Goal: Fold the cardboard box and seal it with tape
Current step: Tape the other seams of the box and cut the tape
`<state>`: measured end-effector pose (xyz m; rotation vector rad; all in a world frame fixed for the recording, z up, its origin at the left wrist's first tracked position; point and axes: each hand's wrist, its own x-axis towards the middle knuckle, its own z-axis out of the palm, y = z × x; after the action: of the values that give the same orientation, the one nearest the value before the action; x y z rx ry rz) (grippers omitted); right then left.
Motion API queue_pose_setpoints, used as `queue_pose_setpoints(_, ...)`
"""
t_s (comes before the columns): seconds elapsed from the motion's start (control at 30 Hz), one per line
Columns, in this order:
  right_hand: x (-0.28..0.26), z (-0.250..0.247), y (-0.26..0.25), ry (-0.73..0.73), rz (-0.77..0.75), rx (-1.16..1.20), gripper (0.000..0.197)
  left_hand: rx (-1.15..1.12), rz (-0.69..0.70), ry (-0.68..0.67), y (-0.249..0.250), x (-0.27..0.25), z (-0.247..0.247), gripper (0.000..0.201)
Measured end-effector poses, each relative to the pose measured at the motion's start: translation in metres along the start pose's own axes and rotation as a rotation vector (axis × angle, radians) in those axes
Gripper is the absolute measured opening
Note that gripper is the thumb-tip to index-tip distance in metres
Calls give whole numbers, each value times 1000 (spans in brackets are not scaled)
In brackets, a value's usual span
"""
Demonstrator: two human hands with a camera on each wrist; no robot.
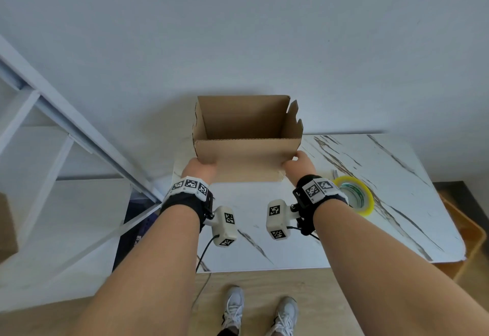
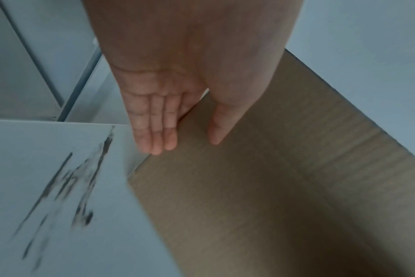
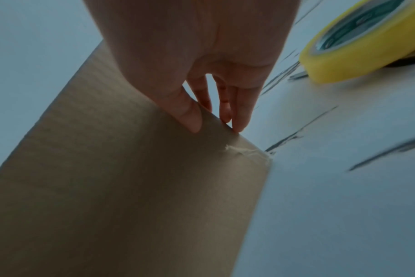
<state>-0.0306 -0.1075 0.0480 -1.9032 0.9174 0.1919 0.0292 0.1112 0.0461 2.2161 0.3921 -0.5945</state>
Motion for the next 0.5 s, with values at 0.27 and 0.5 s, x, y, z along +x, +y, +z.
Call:
queue_pose_setpoints(0.27, 30, 8, -21, 3, -33, 27, 56, 73, 7, -38, 17, 29, -1, 26)
queue_pose_setpoints(0.5, 27, -18, -1, 105, 63, -30, 51, 236, -67, -172, 14, 25, 10, 35)
